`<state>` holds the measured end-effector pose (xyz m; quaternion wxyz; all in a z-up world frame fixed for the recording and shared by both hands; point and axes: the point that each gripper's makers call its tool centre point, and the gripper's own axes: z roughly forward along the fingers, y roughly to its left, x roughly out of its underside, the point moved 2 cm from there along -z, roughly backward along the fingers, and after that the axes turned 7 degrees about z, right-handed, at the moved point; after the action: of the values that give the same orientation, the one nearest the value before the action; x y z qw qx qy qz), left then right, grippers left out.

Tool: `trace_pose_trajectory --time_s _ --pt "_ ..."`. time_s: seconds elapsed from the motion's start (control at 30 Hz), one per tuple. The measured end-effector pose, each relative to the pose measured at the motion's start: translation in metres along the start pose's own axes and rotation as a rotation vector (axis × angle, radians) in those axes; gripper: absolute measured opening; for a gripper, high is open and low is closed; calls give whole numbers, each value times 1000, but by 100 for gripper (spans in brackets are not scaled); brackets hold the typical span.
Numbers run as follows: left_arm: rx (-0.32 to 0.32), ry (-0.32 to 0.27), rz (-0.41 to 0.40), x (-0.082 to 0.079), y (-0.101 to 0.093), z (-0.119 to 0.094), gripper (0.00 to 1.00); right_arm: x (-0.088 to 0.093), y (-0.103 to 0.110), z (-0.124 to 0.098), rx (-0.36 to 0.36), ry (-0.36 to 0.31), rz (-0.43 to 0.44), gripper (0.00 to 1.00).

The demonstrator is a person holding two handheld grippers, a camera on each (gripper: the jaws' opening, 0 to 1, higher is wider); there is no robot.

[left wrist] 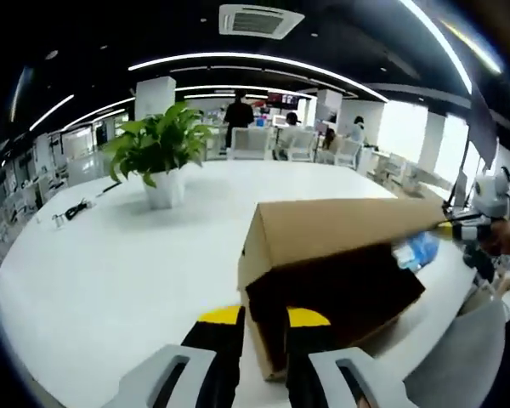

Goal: Operate the shoe box by opening the lid, removing the specified soft item, and placing it in the target area until the item is outside and the box remains undamaged.

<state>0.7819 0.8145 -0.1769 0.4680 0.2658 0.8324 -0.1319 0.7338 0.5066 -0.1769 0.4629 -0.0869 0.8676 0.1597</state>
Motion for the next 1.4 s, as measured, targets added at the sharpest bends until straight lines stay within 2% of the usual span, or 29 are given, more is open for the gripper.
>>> trace_pose_trajectory --time_s 0.23,0.37,0.6,0.73,0.97,1.4 --pt "22 -26 38 -4 0 0 20 10 2 -3 -17 5 -17 5" --pt "37 -32 60 -3 0 -1 21 18 6 0 -41 13 -47 9" --pt "64 -42 79 -2 -9 -5 22 22 9 0 -54 10 -78 10" --pt "84 -46 128 0 -16 -6 25 27 11 2 -73 10 -106 13" --pt "96 -29 145 8 -23 -8 29 37 18 0 -94 17 -178 18" --pt "140 13 145 24 -28 -7 34 46 29 -3 -149 47 -212 26"
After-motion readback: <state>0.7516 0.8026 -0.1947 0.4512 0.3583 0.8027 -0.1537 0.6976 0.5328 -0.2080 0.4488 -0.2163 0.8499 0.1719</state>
